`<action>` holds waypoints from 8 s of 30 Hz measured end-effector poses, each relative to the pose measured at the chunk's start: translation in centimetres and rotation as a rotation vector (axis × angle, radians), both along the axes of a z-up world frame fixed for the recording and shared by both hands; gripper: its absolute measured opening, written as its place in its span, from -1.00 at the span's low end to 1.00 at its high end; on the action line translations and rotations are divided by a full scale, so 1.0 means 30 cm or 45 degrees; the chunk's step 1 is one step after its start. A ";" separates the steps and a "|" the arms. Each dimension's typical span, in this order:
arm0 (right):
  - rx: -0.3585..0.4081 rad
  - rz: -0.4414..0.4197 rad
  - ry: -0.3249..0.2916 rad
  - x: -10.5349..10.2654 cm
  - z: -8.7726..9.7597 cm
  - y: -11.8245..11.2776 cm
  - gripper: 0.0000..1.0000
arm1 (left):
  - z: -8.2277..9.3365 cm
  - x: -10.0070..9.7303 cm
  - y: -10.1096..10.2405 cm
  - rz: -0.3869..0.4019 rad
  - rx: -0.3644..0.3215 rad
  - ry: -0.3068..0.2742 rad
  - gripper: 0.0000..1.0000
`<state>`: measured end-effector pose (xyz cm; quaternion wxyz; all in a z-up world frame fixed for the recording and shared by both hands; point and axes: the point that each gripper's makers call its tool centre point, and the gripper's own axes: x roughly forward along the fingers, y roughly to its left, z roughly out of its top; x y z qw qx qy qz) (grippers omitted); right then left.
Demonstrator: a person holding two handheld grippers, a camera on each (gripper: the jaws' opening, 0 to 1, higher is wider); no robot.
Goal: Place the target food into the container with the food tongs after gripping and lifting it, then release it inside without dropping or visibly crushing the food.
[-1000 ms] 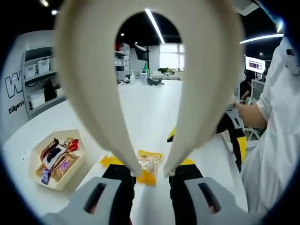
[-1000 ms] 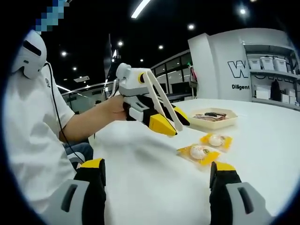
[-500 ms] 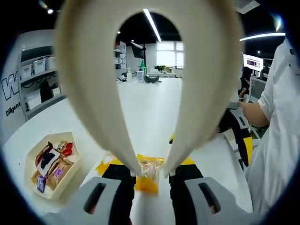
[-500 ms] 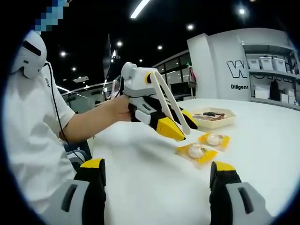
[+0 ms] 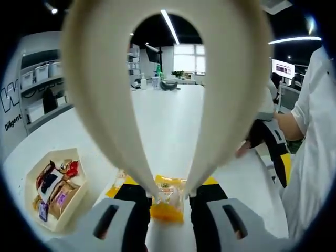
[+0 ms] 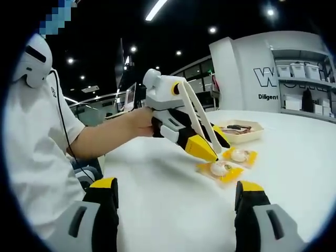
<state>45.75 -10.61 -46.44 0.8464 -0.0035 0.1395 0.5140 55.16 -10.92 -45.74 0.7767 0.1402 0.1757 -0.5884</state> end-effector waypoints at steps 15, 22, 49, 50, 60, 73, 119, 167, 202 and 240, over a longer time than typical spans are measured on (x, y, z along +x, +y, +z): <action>0.003 -0.001 0.007 0.000 -0.007 -0.006 0.85 | -0.014 0.006 0.028 0.011 0.021 0.002 -0.47; 0.007 -0.005 0.005 0.002 -0.003 -0.010 0.85 | -0.020 0.006 0.009 -0.010 0.031 -0.002 -0.47; 0.007 -0.011 0.004 0.003 -0.004 -0.017 0.85 | -0.046 0.025 -0.013 -0.025 0.060 0.011 -0.46; 0.006 -0.010 0.004 0.003 -0.005 -0.016 0.85 | -0.048 0.025 -0.014 -0.026 0.061 0.012 -0.46; 0.008 -0.010 0.005 0.006 -0.005 -0.018 0.85 | -0.062 0.028 -0.011 -0.019 0.062 0.038 -0.45; 0.013 -0.010 0.001 0.007 -0.001 -0.019 0.85 | -0.073 0.023 -0.017 -0.016 0.055 0.055 -0.45; 0.013 -0.014 0.000 0.001 -0.001 -0.027 0.85 | -0.056 -0.009 -0.009 -0.027 -0.004 0.042 -0.64; 0.016 -0.007 -0.013 0.001 0.011 -0.020 0.85 | 0.129 0.057 0.158 -0.004 -0.011 -0.027 -0.67; 0.010 -0.030 -0.009 0.010 0.009 -0.045 0.85 | 0.189 0.257 0.219 0.060 0.014 -0.061 -0.69; 0.005 -0.037 0.011 0.032 -0.007 -0.048 0.85 | 0.128 0.272 0.207 0.016 0.017 0.015 -0.72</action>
